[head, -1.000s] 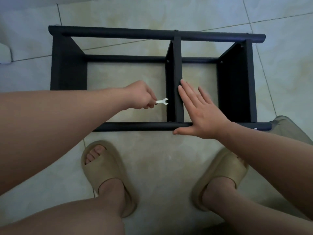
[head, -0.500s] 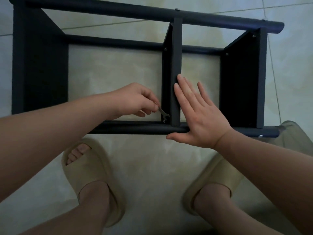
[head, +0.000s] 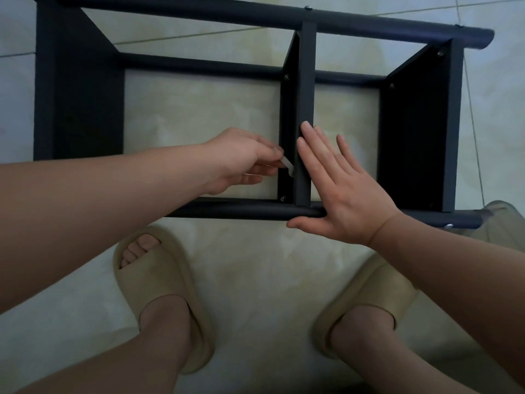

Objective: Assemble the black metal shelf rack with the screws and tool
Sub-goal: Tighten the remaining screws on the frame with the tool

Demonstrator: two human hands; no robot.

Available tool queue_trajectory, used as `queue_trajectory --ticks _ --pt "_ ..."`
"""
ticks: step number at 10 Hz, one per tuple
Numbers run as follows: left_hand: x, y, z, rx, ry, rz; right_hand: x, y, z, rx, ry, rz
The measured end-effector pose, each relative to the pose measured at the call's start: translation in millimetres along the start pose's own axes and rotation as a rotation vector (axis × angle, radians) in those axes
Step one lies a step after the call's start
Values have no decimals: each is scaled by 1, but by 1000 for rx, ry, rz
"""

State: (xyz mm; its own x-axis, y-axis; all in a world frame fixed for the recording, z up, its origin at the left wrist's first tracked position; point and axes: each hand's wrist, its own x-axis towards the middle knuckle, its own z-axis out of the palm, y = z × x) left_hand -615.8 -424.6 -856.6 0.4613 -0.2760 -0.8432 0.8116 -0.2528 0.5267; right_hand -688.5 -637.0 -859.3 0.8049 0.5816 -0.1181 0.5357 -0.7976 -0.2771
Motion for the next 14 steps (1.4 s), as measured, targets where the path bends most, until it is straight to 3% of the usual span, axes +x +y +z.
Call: queue_trajectory --ticks 4,6,9,14 --pt "3 1 7 11 -94 -39 0 0 0 14 0 11" --pt "5 2 9 79 -41 -8 0 0 -1 0 -6 12" --pt "3 -2 11 192 -120 -66 -1 0 -1 -10 -12 17" --pt "4 -2 14 100 -109 6 0 0 -1 -13 3 15"
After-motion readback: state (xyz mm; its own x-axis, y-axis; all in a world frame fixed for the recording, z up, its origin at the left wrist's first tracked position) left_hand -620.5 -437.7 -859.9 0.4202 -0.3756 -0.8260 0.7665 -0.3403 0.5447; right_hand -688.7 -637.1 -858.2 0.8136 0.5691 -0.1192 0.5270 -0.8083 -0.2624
